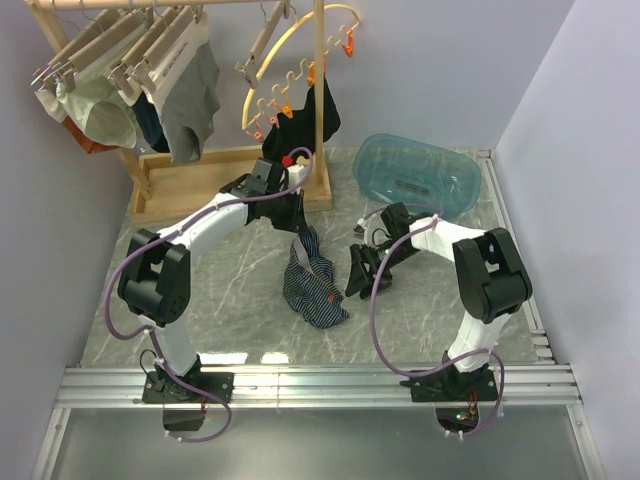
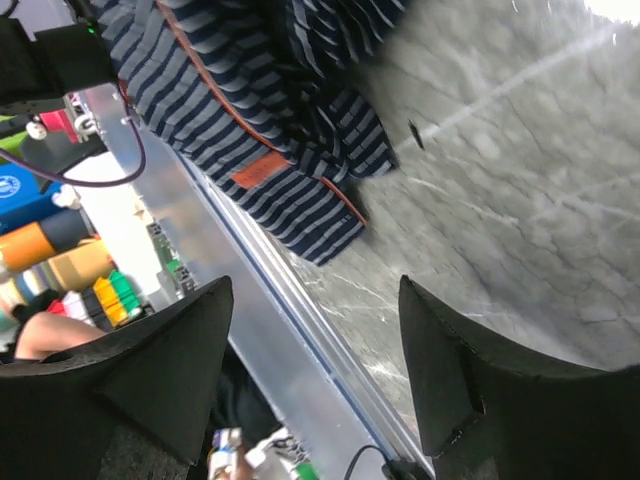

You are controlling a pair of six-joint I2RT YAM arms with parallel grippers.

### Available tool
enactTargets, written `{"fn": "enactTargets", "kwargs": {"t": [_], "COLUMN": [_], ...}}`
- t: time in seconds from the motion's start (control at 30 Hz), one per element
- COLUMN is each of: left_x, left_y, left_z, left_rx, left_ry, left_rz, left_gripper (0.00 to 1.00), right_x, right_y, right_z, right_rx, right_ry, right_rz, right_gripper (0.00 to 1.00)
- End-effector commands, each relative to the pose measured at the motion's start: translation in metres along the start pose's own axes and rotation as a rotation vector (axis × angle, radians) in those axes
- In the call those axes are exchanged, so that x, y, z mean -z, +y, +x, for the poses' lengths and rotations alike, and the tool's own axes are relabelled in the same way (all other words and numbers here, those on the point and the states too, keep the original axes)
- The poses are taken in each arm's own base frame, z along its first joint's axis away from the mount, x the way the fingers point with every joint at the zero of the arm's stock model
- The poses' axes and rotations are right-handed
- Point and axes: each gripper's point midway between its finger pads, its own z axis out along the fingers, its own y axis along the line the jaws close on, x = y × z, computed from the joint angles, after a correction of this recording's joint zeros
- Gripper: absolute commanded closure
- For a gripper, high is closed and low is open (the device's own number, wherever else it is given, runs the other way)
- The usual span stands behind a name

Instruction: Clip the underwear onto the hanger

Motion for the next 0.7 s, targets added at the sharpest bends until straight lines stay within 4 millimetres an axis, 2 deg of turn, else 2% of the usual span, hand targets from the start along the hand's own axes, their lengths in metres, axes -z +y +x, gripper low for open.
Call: {"fn": "enactTargets", "kwargs": {"t": [0.0,0.17,0.43,0.6,0.63,0.67], "left_x": [0.019,0.019,0.020,0.018,0.017,0.016], "left_y": [-0.012,-0.010,-0.010,-0.009,-0.009,-0.010], "left_z": [-0.031,-0.036,-0.035,-0.029,-0.027,-0.026], "left_rx": [-0.004,0.000,0.012,0.029,0.037,0.045], "left_ry": [-0.090,-0.097,-0.098,-0.085,-0.079,-0.075], "left_rz": [0.039,0.039,0.045,0.055,0.055,0.059], "left_gripper": [1.00,1.00,1.00,1.00,1.00,1.00], "right_x": [-0.006,-0.020,-0.038,-0.045,-0.044,-0.043], "right_y": [0.003,0.002,0.001,0.004,0.005,0.005], "right_z": [0.006,0.018,0.008,-0.006,-0.012,-0.015], "right_rx": [-0.035,-0.090,-0.169,-0.205,-0.196,-0.192], "right_ry": [0.022,0.073,0.109,0.099,0.087,0.078], "right_rz": [-0.042,-0.068,-0.134,-0.189,-0.194,-0.190], "right_gripper": [0.26,0.27,0.30,0.43,0.48,0.64]}}
